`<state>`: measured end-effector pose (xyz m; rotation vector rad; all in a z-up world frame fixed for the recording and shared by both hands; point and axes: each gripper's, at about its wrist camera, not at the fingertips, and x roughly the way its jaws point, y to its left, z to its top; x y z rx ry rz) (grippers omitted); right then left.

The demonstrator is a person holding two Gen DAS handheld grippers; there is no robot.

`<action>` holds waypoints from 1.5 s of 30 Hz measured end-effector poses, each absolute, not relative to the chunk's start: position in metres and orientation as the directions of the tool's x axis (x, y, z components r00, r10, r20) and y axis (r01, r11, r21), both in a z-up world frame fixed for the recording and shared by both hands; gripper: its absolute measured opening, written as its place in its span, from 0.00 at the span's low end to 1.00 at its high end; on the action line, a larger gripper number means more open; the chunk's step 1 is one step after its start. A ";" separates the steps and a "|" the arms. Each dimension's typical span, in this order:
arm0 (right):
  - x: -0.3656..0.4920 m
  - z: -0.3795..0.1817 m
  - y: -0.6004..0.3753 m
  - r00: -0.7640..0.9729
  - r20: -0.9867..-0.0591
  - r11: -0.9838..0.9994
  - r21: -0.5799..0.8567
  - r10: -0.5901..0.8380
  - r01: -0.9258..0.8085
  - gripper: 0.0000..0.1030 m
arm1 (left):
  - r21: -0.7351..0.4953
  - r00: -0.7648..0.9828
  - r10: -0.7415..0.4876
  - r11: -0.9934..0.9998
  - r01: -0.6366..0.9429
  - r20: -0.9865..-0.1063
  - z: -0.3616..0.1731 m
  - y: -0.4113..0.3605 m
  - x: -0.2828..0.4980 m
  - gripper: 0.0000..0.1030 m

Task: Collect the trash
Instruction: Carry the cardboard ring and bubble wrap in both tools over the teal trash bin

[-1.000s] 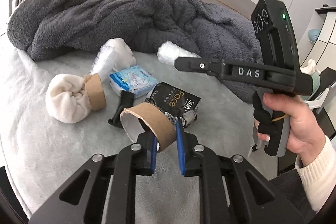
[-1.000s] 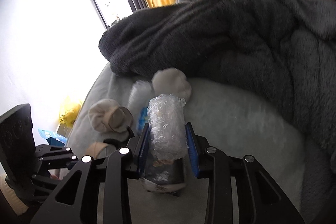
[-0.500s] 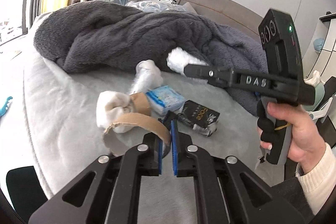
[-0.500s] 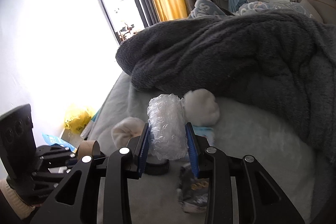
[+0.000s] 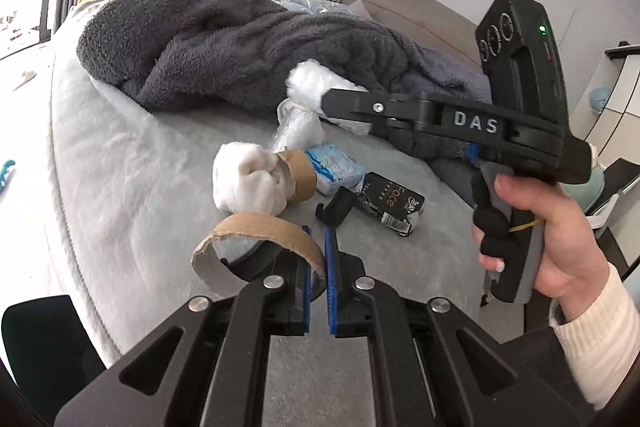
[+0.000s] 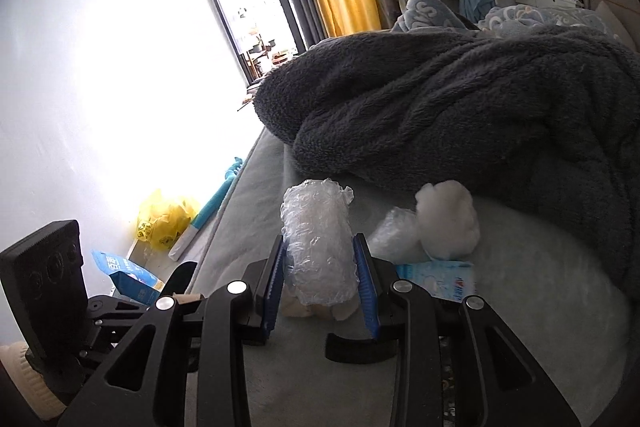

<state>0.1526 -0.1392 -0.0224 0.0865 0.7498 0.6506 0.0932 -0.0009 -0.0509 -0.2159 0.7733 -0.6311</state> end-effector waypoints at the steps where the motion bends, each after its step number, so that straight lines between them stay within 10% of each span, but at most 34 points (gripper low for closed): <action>1: 0.152 -0.022 -0.136 0.545 -0.606 0.800 0.295 0.579 -0.522 0.33 | -0.437 0.540 -0.627 0.779 0.450 -0.561 -0.050 0.005 0.093 0.07; 9: 0.155 -0.025 -0.124 0.537 -0.609 0.796 0.297 0.583 -0.527 0.33 | -0.593 0.554 -0.678 0.719 0.364 -0.482 -0.051 0.047 0.098 0.07; 45: 0.131 -0.050 0.055 0.390 -0.704 0.716 0.240 0.593 -0.656 0.33 | -0.289 0.599 -0.222 0.957 -0.015 -0.769 -0.101 0.201 0.084 0.07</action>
